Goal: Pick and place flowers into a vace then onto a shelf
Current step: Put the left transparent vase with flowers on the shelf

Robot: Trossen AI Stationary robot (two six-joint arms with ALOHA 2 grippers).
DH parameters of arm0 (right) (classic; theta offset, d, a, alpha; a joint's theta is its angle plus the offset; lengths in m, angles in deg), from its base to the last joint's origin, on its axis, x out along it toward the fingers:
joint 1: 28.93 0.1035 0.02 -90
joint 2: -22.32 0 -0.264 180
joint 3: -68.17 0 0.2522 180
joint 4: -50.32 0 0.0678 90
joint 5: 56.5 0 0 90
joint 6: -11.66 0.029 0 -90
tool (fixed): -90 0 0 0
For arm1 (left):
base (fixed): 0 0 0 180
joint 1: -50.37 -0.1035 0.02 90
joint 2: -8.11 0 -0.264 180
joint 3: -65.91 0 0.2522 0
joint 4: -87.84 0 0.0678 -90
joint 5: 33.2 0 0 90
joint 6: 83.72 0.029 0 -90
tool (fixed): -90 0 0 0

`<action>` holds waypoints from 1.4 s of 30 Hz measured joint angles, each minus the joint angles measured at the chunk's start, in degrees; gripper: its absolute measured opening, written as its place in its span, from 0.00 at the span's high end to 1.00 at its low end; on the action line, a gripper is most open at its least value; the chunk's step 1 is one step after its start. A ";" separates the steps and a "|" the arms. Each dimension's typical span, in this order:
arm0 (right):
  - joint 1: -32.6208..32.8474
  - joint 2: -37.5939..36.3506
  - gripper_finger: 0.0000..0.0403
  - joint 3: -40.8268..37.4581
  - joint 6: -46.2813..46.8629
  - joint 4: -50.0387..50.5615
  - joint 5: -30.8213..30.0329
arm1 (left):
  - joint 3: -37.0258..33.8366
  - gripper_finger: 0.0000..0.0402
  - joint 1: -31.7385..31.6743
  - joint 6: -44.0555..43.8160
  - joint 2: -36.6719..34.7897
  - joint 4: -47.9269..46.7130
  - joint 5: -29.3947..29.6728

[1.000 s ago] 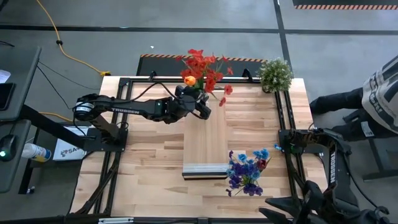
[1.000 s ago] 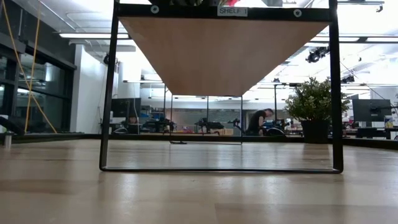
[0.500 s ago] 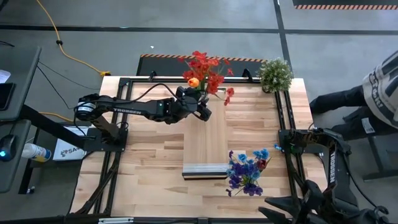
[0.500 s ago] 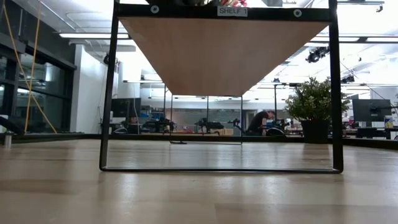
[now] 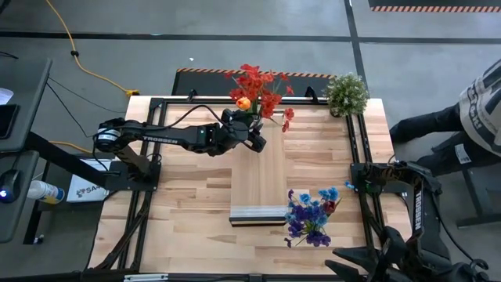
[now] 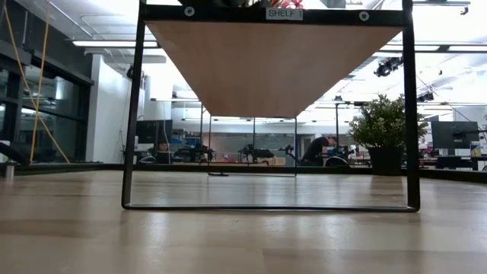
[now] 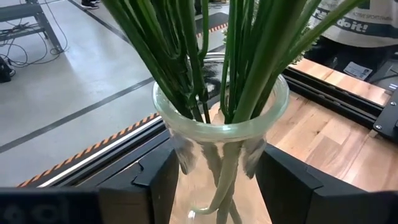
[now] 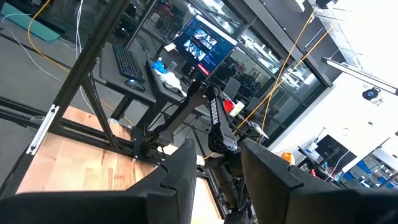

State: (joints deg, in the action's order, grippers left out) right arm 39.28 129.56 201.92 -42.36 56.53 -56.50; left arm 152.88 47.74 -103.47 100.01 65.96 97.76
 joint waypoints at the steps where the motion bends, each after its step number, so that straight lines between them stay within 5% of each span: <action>1: 0.00 0.00 0.71 0.00 0.00 -0.01 0.01 | 0.02 0.42 0.00 -0.01 0.00 -0.01 -0.03; 17: 0.00 0.00 0.71 0.00 -0.02 0.00 0.01 | 0.00 0.38 0.02 -0.09 0.00 -1.01 -0.04; 32: 0.00 0.00 0.71 0.00 -0.04 0.00 0.02 | 0.00 0.10 1.34 -0.02 0.00 -1.04 -0.05; 42: 0.00 0.00 0.71 0.00 -0.07 0.00 0.00 | -0.07 0.02 4.52 0.35 -0.47 -4.98 0.51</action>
State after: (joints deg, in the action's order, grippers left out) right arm 39.28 129.56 201.92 -42.43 56.53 -56.50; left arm 152.82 52.25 -103.12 99.54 60.98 98.27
